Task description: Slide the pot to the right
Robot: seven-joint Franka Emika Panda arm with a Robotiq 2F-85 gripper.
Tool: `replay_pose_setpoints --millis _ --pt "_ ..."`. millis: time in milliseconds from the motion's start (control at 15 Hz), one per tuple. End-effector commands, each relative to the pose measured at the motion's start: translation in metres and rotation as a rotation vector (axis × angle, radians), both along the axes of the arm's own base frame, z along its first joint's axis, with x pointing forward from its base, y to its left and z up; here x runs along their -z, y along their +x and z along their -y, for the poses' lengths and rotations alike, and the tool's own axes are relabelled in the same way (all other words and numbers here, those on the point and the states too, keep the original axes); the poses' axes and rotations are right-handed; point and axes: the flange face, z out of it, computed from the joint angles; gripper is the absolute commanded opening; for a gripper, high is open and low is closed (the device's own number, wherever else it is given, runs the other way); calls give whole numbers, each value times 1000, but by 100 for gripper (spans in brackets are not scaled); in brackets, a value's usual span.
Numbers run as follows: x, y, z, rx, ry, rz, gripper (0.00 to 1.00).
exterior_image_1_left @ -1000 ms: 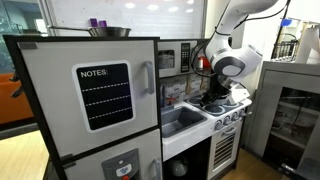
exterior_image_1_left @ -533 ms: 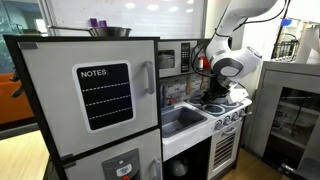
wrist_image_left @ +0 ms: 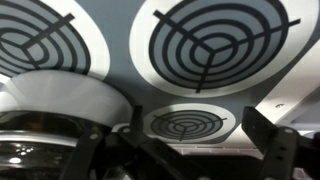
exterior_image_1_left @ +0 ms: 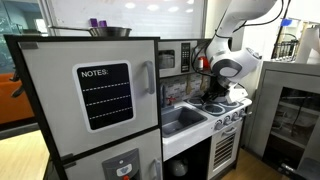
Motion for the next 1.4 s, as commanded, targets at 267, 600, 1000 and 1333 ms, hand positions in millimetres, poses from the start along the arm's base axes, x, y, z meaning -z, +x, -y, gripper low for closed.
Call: replay_pose_setpoints --millis 267,600,1000,1333 --pt "-2 -6 20 32 -22 27 100" --pt "-6 -66 -7 -22 19 -156 100" --pt "-42 -137 -40 -30 55 -262 100" --pt "-76 -164 -64 -37 39 -250 100"
